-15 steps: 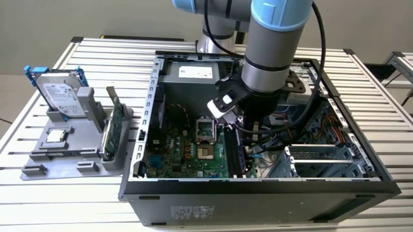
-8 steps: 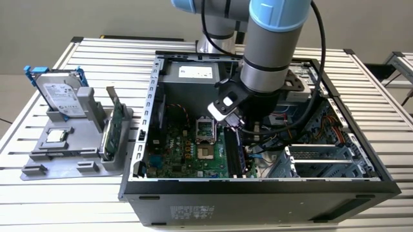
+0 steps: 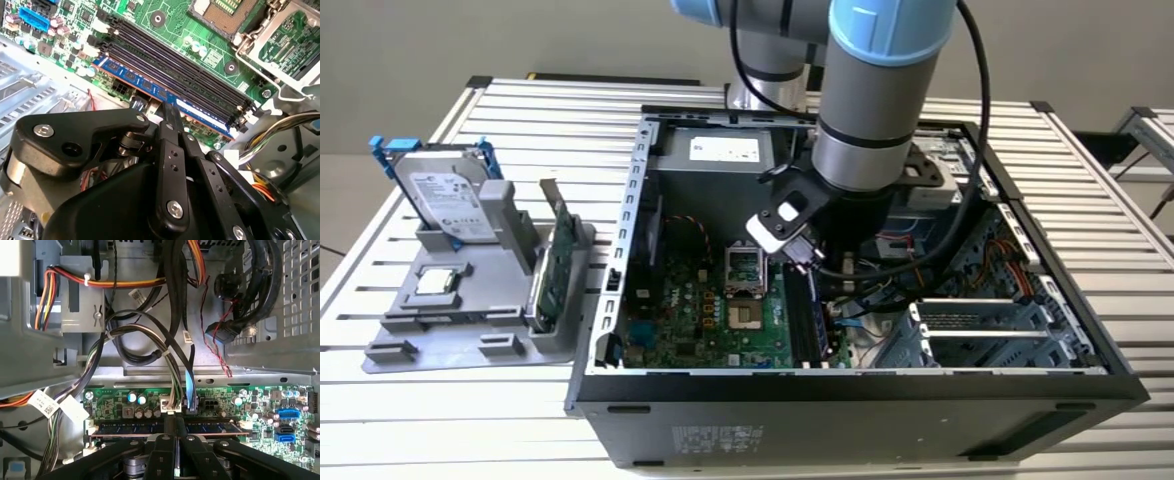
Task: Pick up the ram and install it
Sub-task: 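Press down the ram until it locks into place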
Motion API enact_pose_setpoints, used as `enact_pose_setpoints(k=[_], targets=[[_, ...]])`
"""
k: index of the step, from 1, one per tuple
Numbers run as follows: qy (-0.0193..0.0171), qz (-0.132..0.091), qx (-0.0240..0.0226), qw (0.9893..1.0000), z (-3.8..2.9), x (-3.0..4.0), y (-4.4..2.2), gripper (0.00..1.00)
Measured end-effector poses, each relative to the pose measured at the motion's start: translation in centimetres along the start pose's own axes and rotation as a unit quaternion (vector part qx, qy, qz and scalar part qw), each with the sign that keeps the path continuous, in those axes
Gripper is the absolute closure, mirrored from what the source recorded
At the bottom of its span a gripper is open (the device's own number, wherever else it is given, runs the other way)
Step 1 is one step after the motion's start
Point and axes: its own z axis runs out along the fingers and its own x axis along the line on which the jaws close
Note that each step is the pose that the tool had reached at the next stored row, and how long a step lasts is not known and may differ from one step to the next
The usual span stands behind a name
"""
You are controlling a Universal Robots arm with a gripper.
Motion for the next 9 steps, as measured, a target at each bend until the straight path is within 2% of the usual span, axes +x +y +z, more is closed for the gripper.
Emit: enact_pose_setpoints(k=[9], targets=[[-0.0001,0.0,0.0,1.0,0.31,0.02,-0.18,1.0]])
